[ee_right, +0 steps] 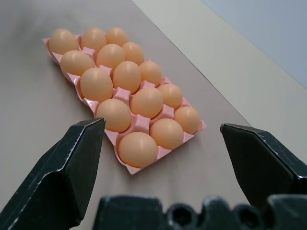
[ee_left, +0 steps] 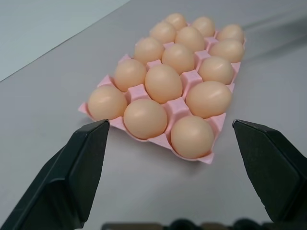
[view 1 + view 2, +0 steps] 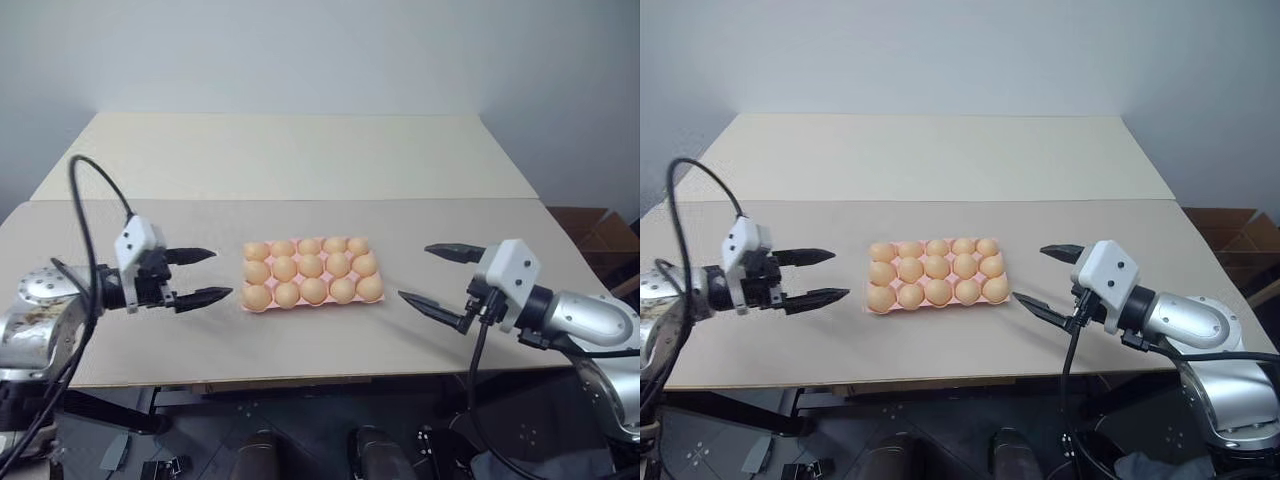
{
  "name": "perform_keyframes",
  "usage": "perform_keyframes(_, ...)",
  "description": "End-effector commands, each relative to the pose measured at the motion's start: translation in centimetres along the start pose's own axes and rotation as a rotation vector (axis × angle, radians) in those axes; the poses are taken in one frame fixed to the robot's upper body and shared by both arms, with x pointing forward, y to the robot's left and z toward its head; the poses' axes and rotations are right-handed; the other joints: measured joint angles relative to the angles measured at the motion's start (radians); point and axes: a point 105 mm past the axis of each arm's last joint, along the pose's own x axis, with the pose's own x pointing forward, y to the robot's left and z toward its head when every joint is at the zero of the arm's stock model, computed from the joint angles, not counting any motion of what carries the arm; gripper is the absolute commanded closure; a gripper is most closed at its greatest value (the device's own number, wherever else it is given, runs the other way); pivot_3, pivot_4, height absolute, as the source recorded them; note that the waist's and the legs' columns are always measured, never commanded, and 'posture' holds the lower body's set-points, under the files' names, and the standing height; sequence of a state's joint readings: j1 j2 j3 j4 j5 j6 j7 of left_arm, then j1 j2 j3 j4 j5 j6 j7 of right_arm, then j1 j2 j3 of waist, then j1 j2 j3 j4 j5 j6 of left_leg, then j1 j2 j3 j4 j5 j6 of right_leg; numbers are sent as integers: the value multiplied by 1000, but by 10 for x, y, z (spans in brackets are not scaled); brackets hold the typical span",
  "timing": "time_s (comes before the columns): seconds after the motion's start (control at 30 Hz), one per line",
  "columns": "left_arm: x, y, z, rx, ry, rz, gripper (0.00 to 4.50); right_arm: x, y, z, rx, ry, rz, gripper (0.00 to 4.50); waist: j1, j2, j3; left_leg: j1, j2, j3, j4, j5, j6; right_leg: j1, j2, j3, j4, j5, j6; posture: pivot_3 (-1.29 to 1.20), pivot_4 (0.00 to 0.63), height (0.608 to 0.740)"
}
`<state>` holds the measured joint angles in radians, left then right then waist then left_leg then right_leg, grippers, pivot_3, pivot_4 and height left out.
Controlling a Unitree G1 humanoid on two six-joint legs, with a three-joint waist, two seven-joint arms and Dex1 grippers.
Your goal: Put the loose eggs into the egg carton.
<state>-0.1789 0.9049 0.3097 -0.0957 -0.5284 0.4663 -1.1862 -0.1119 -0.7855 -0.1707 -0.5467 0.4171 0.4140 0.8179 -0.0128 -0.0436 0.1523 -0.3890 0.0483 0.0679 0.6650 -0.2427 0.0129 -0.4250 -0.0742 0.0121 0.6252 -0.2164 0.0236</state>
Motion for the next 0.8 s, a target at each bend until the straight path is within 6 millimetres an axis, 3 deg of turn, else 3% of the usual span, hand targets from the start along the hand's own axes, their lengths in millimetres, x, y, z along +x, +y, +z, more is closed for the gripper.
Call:
perform_keyframes(0.03, -33, -3, 22, 37, -73, 61, 27, -1, -9, 8, -30, -40, 5, 0, -2, 0, 0, 0, 0, 0, 0, 0, 0, 0, 0, 0, 0, 0, 0, 0, 150, 740)
perform_keyframes(0.17, -59, -13, 17, 2, -54, 135, 27, -2, -9, 3, -18, -37, 42, 0, 0, 0, 0, 1, 0, 0, 0, 0, 0, 0, 0, 0, 0, -1, 0, 0, 150, 740)
perform_keyframes(0.3, -72, -27, 12, -46, -55, 198, 27, -5, -11, -1, -7, -29, 65, 0, 5, 0, 0, 1, 1, 0, 0, 0, 0, 0, -1, 0, 1, -5, -6, 0, 150, 740)
perform_keyframes(0.5, -69, -41, 7, -66, -52, 237, 27, -6, -13, -7, 11, -32, 67, 0, 12, 0, 0, 2, 1, 1, 0, 0, 0, 1, -2, 0, 1, -5, -6, 0, 150, 740)
perform_keyframes(0.8, -67, -44, 7, -83, -60, 240, 27, -4, -9, -10, 12, -29, 73, 0, 12, 0, 0, 2, 1, 1, 0, 0, 0, 1, 0, 0, 1, -6, -7, 0, 150, 740)
